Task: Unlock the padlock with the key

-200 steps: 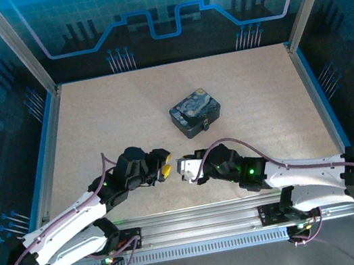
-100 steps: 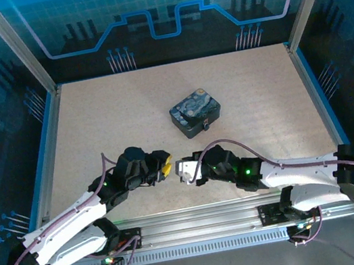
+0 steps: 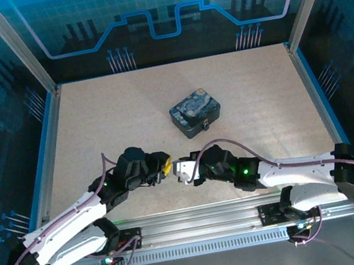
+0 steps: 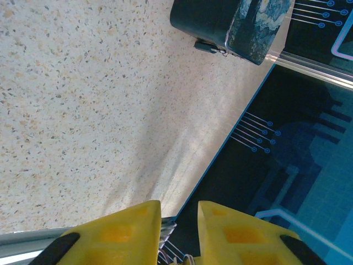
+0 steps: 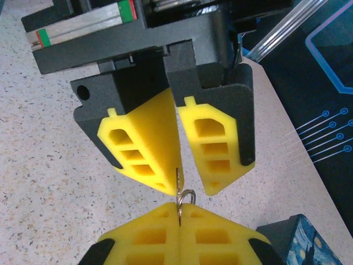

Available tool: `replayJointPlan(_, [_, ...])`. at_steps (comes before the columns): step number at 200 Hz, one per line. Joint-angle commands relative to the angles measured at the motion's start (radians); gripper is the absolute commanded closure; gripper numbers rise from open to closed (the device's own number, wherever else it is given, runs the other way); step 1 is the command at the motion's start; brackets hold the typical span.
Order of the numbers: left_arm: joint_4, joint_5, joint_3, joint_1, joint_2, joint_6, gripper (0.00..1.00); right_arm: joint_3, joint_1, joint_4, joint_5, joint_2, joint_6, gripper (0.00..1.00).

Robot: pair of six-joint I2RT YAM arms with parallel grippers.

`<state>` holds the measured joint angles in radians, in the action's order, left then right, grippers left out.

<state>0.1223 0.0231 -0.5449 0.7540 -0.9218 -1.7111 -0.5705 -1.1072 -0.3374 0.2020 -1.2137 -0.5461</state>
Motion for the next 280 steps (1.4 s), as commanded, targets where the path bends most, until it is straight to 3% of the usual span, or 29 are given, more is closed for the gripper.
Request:
replayJointPlan(1, [-0.027,0.020,0.022,0.006,0.001,-0.012,0.78,-0.028,-0.016,-0.032,-0.006,-0.003,0.018,0.98])
replayJointPlan(41, [-0.032,0.014,0.026,0.007,0.001,-0.001,1.00,-0.012,-0.016,-0.044,0.002,0.009,0.031,0.96])
replayJointPlan(51, [-0.033,0.009,0.025,0.008,0.001,0.013,1.00,-0.007,-0.016,-0.044,0.006,0.017,0.039,0.94])
replayJointPlan(78, [-0.046,-0.028,0.017,0.007,0.005,0.111,1.00,0.017,-0.013,-0.028,0.007,0.054,0.078,0.72])
replayJointPlan(105, [-0.024,-0.089,-0.040,0.009,0.012,0.398,1.00,0.065,0.021,0.000,-0.030,0.141,0.178,0.54])
replayJointPlan(133, [-0.033,-0.099,-0.094,0.029,0.018,0.775,1.00,0.131,0.125,0.010,-0.215,0.248,0.365,0.46])
replayJointPlan(152, [-0.049,-0.104,-0.115,0.069,0.015,0.985,1.00,0.205,0.219,-0.101,-0.371,0.295,0.562,0.40])
replayJointPlan(185, [-0.126,-0.106,-0.121,0.158,0.028,1.296,1.00,0.268,0.337,-0.257,-0.530,0.306,0.876,0.30])
replayJointPlan(209, [-0.251,-0.075,-0.075,0.169,0.066,1.393,1.00,0.238,0.384,-0.267,-0.629,0.287,1.011,0.28])
replayJointPlan(240, [-0.329,-0.045,-0.053,0.171,0.106,1.489,1.00,0.240,0.410,-0.419,-0.730,0.250,1.139,0.23])
replayJointPlan(280, [-0.351,0.001,-0.069,0.173,0.105,1.506,1.00,0.231,0.408,-0.553,-0.778,0.227,1.208,0.22])
